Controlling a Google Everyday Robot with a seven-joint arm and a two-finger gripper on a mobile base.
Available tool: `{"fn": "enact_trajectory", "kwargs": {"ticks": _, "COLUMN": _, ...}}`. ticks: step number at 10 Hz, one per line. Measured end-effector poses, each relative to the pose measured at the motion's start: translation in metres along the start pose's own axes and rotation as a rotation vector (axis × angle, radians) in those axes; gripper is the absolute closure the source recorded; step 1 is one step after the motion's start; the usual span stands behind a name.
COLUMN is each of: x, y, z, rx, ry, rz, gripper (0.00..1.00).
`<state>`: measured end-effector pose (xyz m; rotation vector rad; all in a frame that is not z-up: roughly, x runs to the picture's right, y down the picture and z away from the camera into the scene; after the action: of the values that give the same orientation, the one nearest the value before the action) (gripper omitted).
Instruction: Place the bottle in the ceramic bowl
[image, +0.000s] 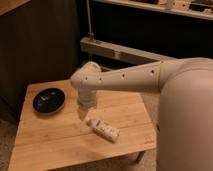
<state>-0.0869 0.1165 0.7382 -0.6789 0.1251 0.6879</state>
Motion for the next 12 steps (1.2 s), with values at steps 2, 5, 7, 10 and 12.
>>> {"fn": "enact_trajectory", "kwargs": {"ticks": 2, "x": 0.028, "y": -0.009, "z": 0.0, "rx": -0.007, "ry": -0.019, "rz": -0.014, "gripper": 0.35}}
{"fn": "enact_trajectory", "kwargs": {"ticks": 5, "x": 0.065, "y": -0.02, "z": 0.004, "rx": -0.003, "ry": -0.024, "rz": -0.018, "gripper": 0.35}}
{"fn": "enact_trajectory", "kwargs": {"ticks": 7, "x": 0.073, "y": -0.016, "z": 0.021, "rx": -0.032, "ry": -0.035, "rz": -0.043, "gripper": 0.35}}
{"fn": "enact_trajectory", "kwargs": {"ticks": 10, "x": 0.081, "y": -0.01, "z": 0.035, "rx": -0.077, "ry": -0.079, "rz": -0.071, "gripper": 0.35}}
{"fn": "enact_trajectory", "kwargs": {"ticks": 12, "x": 0.085, "y": -0.008, "z": 0.043, "rx": -0.086, "ry": -0.1, "rz": -0.087, "gripper": 0.35}}
